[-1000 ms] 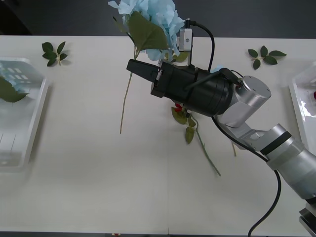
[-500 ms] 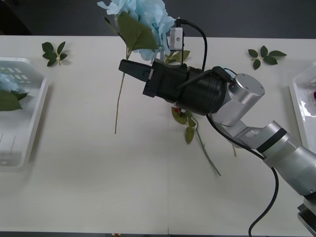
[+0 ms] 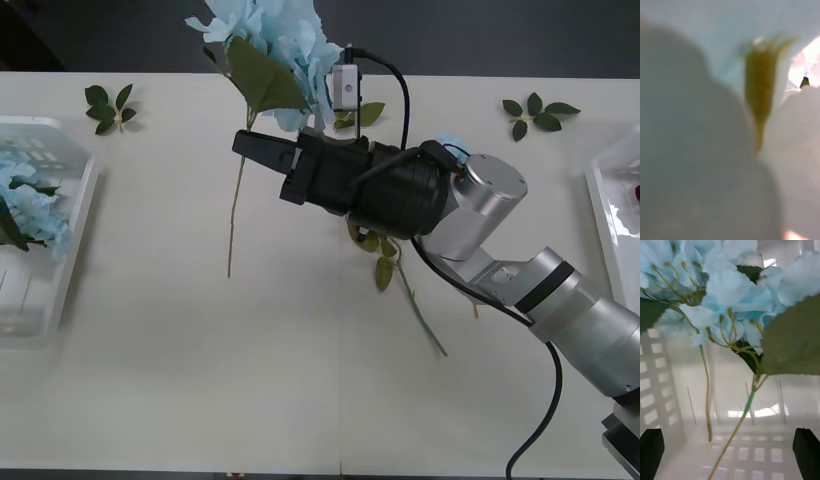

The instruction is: Put the red flowers into the right box and the blue flowers into the left box

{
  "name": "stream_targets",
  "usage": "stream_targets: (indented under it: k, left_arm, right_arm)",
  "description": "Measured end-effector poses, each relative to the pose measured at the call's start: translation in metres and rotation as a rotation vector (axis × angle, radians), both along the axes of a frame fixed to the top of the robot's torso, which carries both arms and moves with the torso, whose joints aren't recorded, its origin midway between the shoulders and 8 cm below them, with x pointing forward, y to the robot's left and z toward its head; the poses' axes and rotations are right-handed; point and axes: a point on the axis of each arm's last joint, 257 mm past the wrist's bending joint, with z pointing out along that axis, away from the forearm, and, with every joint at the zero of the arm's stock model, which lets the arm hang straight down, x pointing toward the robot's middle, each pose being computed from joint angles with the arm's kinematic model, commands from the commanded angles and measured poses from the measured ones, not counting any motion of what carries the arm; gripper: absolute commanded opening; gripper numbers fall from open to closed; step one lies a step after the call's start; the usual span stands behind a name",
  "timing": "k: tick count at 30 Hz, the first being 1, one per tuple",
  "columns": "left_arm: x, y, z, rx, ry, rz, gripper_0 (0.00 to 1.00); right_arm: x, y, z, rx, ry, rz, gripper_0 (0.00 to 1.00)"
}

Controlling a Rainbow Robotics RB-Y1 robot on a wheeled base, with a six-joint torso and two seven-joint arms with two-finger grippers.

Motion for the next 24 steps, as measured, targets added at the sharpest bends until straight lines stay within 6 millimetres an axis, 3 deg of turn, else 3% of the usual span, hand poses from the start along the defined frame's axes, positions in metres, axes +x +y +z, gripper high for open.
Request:
stream_targets:
  k: [4,7,15,19,24]
  left_arm:
    - [-0.017,-0.038,-0.008,-0.088,0.086,-0.068,1.00]
    - [-0.022,-0.066,-0.004,-0.093,0.116,-0.212,1.00]
    - [-0.025,-0.149,0.030,-0.247,0.085,-0.506,1.00]
    - [-0.031,-0.207,0.058,-0.450,0.035,-0.673,1.00]
    - [-0.045,-0.253,0.071,-0.643,0.054,-0.813,1.00]
  right_arm:
    - [-0.002,0.003,0.000,0.004,0.002,0.004,0.00]
    - [0.000,0.006,0.002,0.013,0.009,-0.003,0.00]
    - [-0.001,0.008,0.003,0.018,0.011,-0.003,0.00]
    - [-0.001,0.008,0.003,0.018,0.011,-0.003,0.00]
    - [-0.001,0.008,0.003,0.018,0.011,-0.003,0.00]
